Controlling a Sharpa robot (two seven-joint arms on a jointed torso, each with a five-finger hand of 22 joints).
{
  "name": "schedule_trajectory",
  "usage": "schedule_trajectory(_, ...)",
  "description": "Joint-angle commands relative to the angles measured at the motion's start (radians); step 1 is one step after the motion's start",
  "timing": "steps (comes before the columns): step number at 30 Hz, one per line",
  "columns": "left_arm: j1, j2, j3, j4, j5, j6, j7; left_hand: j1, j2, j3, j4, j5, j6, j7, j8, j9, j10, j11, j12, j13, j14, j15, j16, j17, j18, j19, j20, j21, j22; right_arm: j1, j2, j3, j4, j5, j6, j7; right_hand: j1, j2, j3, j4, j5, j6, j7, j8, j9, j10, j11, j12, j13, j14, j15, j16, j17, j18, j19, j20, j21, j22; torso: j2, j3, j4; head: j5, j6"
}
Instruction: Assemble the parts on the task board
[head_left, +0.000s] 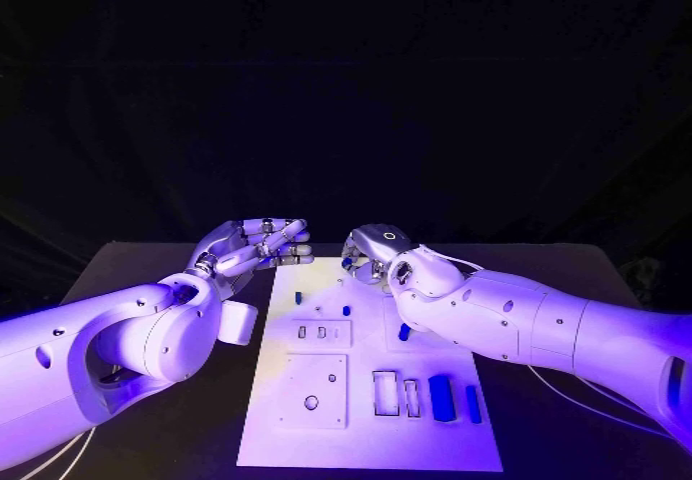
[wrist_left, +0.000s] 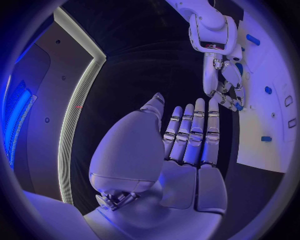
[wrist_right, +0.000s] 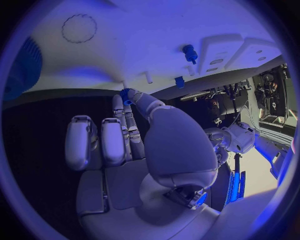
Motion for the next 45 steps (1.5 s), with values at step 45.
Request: schedule_trajectory(45, 0.007, 0.0, 0.0, -0.026, -0.004, 0.012, -0.003, 0.009, -0.002, -0.004, -0.002, -0.002, -0.004, 0.008, -0.006, -0.001, -0.006, 0.002, -0.007, -0.001, -0.008, 0.003, -0.009, 0.002, 0.011, -0.001, 0.0, 0.004, 0.0, 0.089, -0.338, 0.021, 0.29, 0.285, 0.181, -0.032, -0.067, -0.095, -0.199, 0.105, 0.085, -0.134, 0.008, -0.018, -0.025, 0.064, -0.012, 0.217, 0.088, 0.024, -0.009, -0.015, -0.058, -0.001, -0.014, -0.003, -0.042, -0.026, -0.021, 0.0061, -0.032, 0.016, 0.009)
